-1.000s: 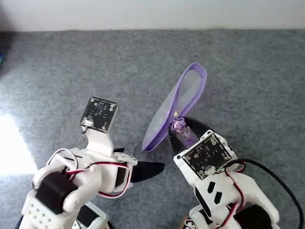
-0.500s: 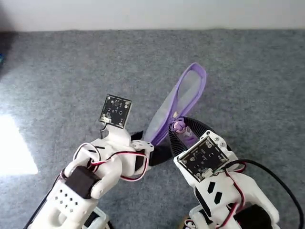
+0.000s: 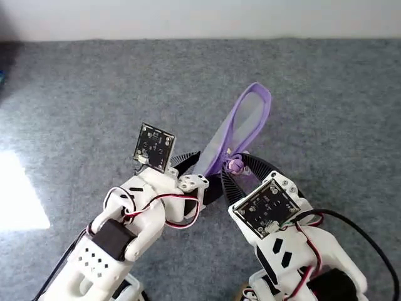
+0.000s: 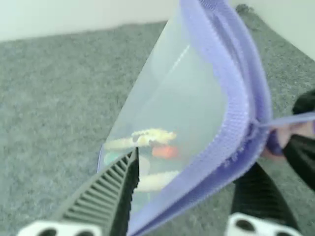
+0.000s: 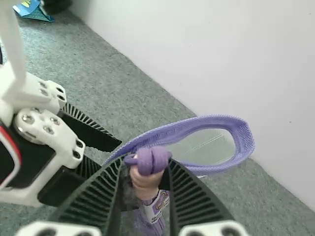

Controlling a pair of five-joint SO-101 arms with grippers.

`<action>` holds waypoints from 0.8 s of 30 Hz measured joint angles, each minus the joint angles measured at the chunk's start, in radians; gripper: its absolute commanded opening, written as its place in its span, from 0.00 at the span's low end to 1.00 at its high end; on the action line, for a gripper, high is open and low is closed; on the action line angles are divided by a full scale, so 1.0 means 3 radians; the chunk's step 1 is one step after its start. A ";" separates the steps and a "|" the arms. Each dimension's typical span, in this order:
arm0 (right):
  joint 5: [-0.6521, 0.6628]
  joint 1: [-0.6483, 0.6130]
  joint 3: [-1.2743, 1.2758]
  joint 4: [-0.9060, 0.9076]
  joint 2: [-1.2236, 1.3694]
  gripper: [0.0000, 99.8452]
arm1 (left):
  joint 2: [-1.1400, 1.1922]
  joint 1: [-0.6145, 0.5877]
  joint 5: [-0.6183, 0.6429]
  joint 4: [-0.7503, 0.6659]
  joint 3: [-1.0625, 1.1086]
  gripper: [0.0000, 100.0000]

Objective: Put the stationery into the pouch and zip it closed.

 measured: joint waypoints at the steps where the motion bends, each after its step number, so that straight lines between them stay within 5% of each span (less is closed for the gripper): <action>1: 0.0000 0.0000 0.0000 0.0010 0.0000 0.01 | 0.0000 0.0005 -0.0036 -0.0082 0.0031 0.21; 9: 0.0000 -0.0015 0.0000 0.0097 0.0000 0.01 | 0.0000 0.0010 -0.0194 -0.0322 0.0107 0.01; 24: 0.0010 0.0660 0.0000 -0.0798 0.0619 0.01 | -0.0036 0.0010 -0.0384 0.0235 -0.0113 0.01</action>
